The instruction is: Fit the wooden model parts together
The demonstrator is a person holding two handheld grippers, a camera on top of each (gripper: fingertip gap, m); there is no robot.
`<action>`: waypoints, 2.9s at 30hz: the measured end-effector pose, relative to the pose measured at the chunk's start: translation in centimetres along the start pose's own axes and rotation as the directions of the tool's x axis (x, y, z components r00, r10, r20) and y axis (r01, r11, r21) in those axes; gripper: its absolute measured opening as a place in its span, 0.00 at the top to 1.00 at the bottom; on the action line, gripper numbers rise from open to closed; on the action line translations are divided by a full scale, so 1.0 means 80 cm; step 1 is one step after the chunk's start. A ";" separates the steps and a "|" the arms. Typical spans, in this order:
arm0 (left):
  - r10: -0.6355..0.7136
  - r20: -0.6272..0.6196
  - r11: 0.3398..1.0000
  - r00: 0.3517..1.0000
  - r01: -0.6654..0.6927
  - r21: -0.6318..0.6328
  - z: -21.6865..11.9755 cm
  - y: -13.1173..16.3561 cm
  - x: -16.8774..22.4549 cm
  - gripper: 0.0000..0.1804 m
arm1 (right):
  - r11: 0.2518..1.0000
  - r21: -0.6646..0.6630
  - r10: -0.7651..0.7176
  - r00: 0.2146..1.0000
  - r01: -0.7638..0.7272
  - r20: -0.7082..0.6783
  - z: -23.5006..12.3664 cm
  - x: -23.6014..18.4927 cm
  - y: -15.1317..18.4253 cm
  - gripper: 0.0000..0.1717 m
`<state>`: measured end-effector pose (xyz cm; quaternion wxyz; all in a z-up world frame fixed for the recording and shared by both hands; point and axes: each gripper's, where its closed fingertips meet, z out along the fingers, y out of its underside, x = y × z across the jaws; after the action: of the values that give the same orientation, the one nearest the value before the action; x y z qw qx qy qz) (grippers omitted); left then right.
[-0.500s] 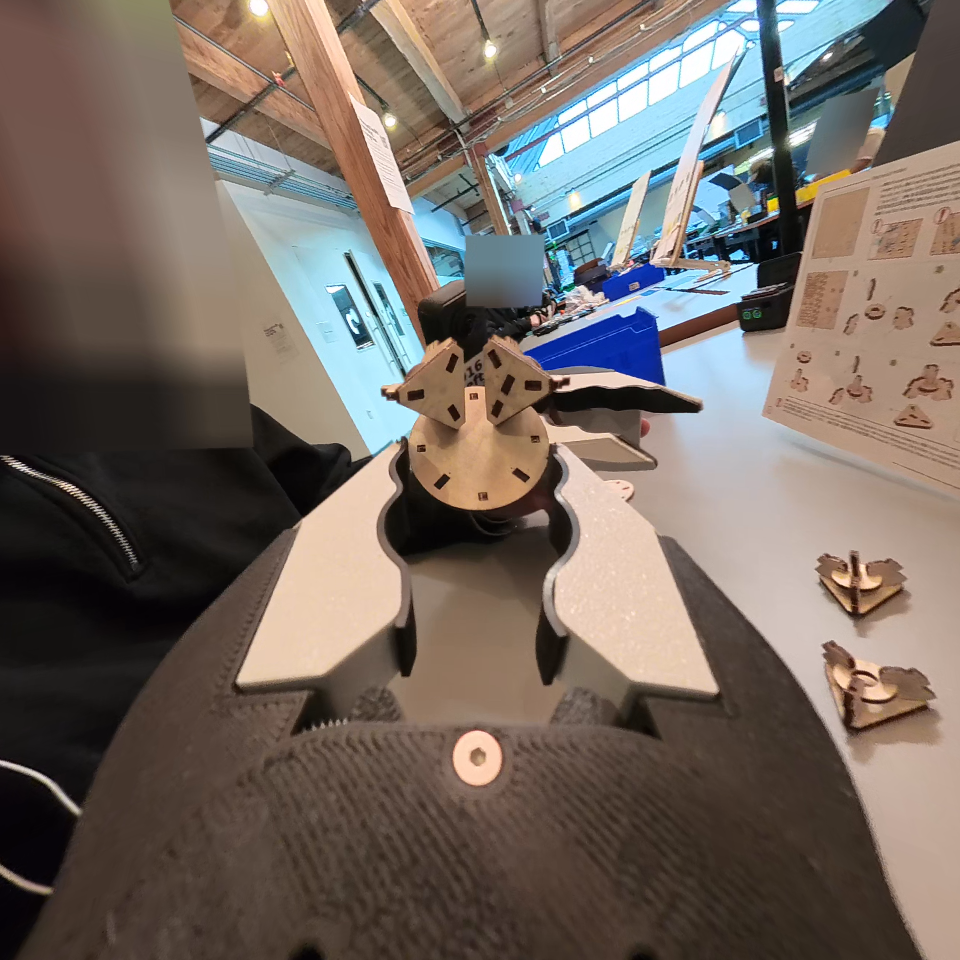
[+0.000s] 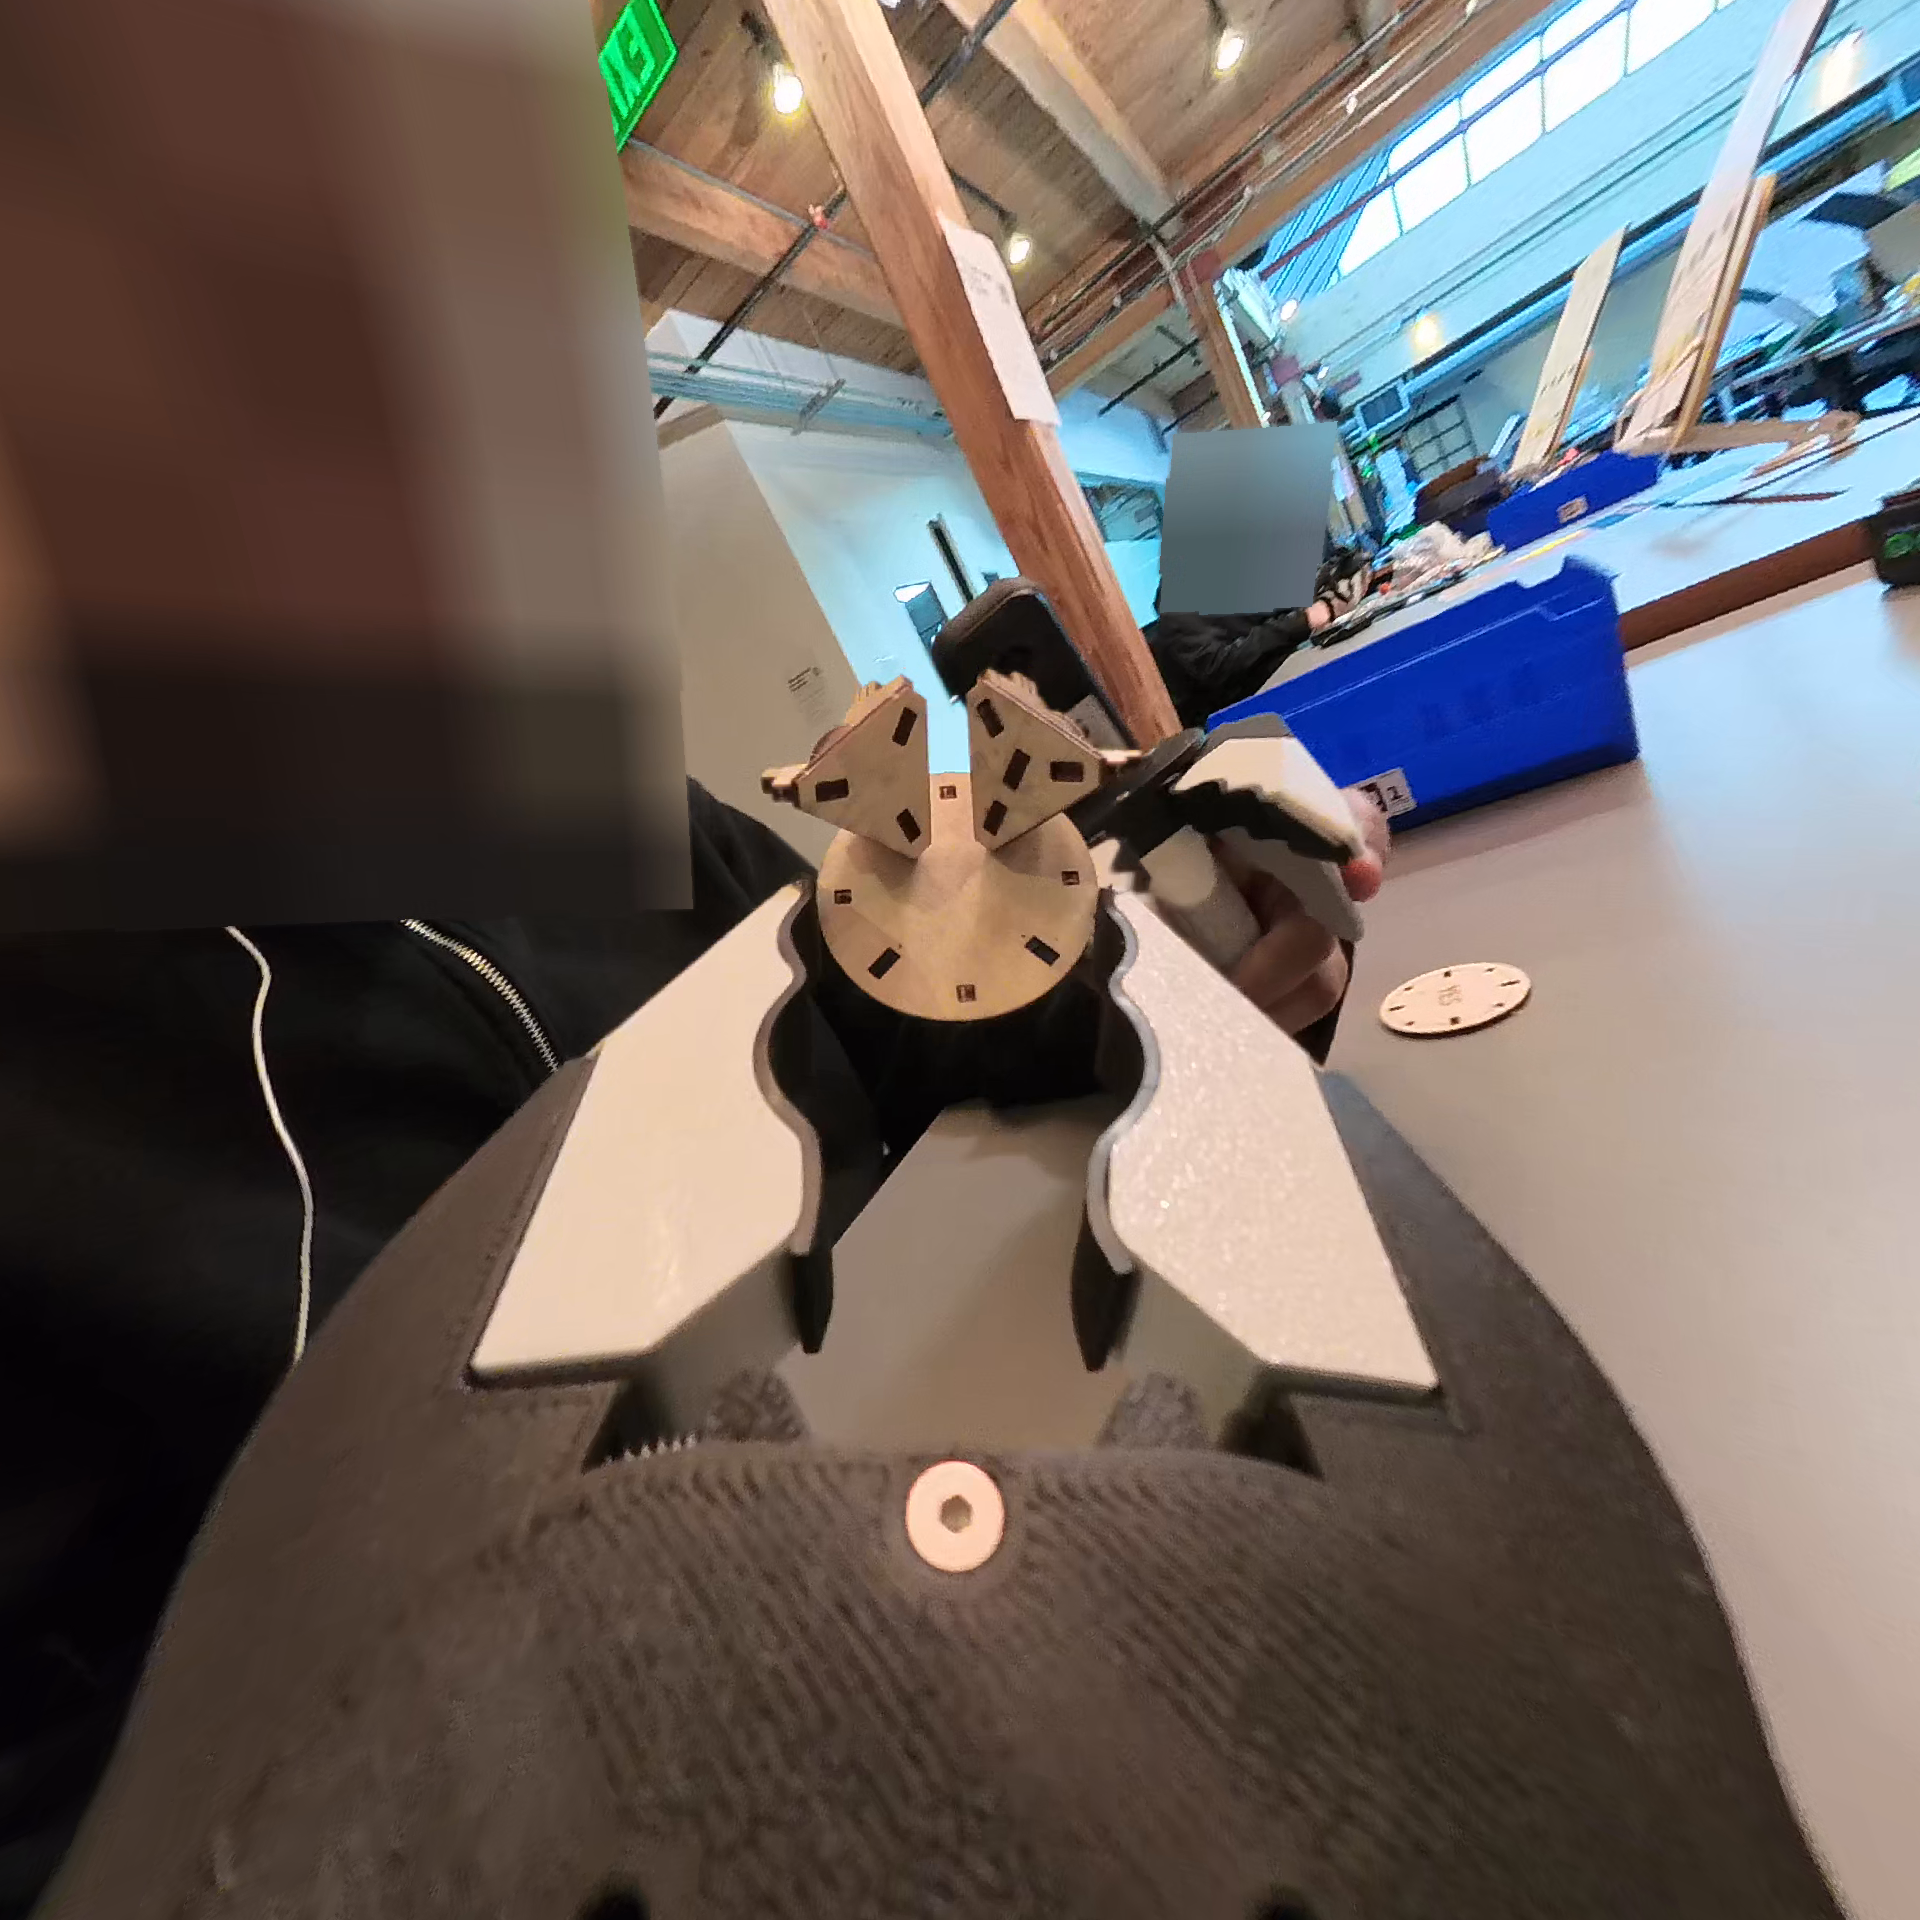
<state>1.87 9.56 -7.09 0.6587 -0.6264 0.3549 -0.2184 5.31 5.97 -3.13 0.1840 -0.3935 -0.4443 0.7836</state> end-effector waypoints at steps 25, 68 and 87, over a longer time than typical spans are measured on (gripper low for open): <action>0.011 -0.282 0.993 0.959 0.022 0.113 -0.013 -0.045 0.078 0.73 | 0.953 -0.218 0.248 0.955 -0.211 0.161 0.020 -0.024 0.053 0.70; -0.470 0.014 0.868 0.883 0.465 -0.174 0.008 0.059 -0.029 0.60 | 0.669 -0.729 -0.611 0.451 -0.146 -0.651 -0.090 0.167 0.094 0.70; -0.515 0.072 0.843 0.854 0.520 -0.138 0.004 0.063 -0.048 0.63 | 0.720 -0.677 -0.498 0.564 -0.155 -0.659 -0.051 0.163 0.124 0.70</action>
<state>-1.21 13.20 -11.30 0.5313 -0.7508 0.1777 -0.3499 0.96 11.19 -18.56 0.2924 -0.6931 -0.5985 0.2755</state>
